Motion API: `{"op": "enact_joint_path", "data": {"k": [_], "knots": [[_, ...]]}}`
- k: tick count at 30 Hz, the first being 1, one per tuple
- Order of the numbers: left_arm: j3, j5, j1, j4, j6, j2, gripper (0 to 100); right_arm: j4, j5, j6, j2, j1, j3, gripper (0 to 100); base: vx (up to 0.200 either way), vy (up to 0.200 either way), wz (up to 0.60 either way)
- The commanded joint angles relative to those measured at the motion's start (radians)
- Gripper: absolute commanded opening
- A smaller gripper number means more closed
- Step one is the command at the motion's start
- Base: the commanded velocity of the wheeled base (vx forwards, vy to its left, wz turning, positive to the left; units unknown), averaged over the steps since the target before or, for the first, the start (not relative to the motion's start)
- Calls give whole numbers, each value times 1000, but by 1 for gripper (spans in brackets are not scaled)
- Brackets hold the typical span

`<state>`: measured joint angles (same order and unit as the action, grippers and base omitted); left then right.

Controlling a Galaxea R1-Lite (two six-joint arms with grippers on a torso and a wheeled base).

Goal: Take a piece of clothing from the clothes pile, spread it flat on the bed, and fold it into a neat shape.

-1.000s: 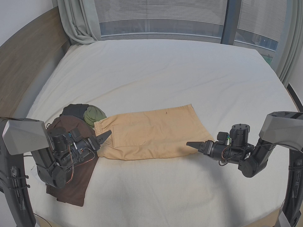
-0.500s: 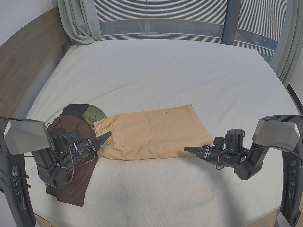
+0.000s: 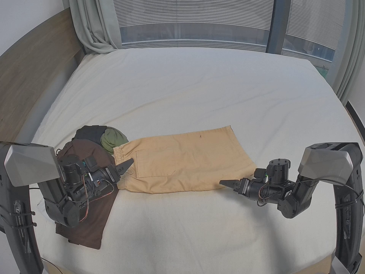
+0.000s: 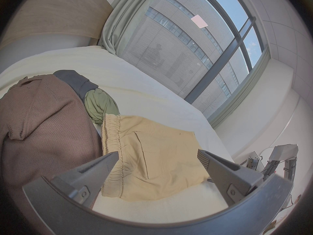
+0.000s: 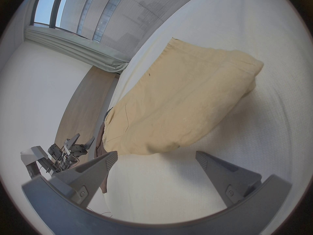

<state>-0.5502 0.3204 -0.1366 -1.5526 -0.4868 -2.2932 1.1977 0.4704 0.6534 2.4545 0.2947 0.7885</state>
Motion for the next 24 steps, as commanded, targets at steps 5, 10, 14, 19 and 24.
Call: {"op": "enact_joint_path", "data": {"k": [5, 10, 14, 19, 24], "knots": [[0, 0, 3, -1, -1, 0, 100, 0, -1, 2, 40, 4, 34, 100, 0, 0, 0], [-2, 0, 3, -1, -1, -2, 100, 0, -26, 2, 64, 11, 63, 100, 0, 0, 0], [-2, 0, 3, -1, -1, -2, 100, 0, -26, 3, 69, 14, 72, 100, 0, 0, 0], [-4, 0, 3, -1, -1, -3, 100, 0, -30, 15, 83, 21, 98, 100, 0, 0, 0], [-4, 2, 5, 0, -1, -3, 100, 0, -62, 45, 115, 34, 170, 100, 0, 0, 0]]}}
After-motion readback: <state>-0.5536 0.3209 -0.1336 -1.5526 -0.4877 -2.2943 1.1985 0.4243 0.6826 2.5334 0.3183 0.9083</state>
